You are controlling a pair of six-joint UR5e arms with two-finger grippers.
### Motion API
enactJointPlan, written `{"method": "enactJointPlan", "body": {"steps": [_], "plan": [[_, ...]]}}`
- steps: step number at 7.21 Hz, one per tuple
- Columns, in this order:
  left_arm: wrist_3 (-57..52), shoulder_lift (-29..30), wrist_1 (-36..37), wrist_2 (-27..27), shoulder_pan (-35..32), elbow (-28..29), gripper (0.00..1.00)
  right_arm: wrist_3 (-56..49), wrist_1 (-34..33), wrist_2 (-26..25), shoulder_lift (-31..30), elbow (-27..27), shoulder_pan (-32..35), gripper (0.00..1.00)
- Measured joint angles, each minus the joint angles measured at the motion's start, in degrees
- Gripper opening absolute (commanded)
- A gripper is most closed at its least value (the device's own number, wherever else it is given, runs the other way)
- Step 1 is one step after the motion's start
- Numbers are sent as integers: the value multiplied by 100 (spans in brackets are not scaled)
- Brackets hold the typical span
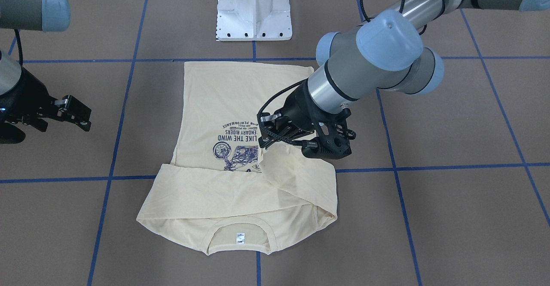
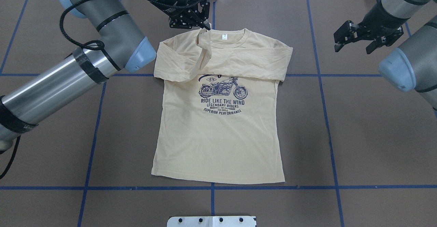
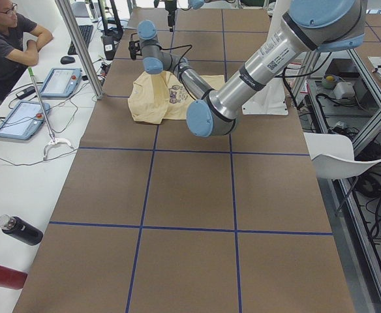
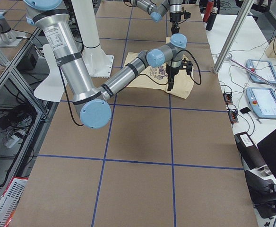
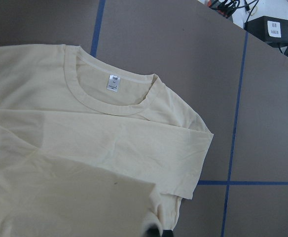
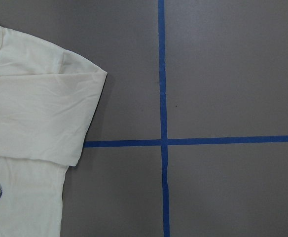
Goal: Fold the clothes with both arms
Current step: 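Carry the sleeve with the left gripper across the shirt toward the collar, then lay the sleeve down on the chest and move the left gripper over the shirt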
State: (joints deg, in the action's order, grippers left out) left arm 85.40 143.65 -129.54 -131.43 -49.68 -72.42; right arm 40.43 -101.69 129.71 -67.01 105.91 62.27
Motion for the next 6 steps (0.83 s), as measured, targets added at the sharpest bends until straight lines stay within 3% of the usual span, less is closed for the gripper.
{"method": "enactJointPlan", "body": {"steps": [2, 6], "plan": [[5, 258, -519, 242, 90, 551, 0, -1, 6, 1, 9, -3, 6, 100], [54, 317, -625, 295, 299, 630, 0, 0, 9, 78, -4, -1, 21, 100]]}}
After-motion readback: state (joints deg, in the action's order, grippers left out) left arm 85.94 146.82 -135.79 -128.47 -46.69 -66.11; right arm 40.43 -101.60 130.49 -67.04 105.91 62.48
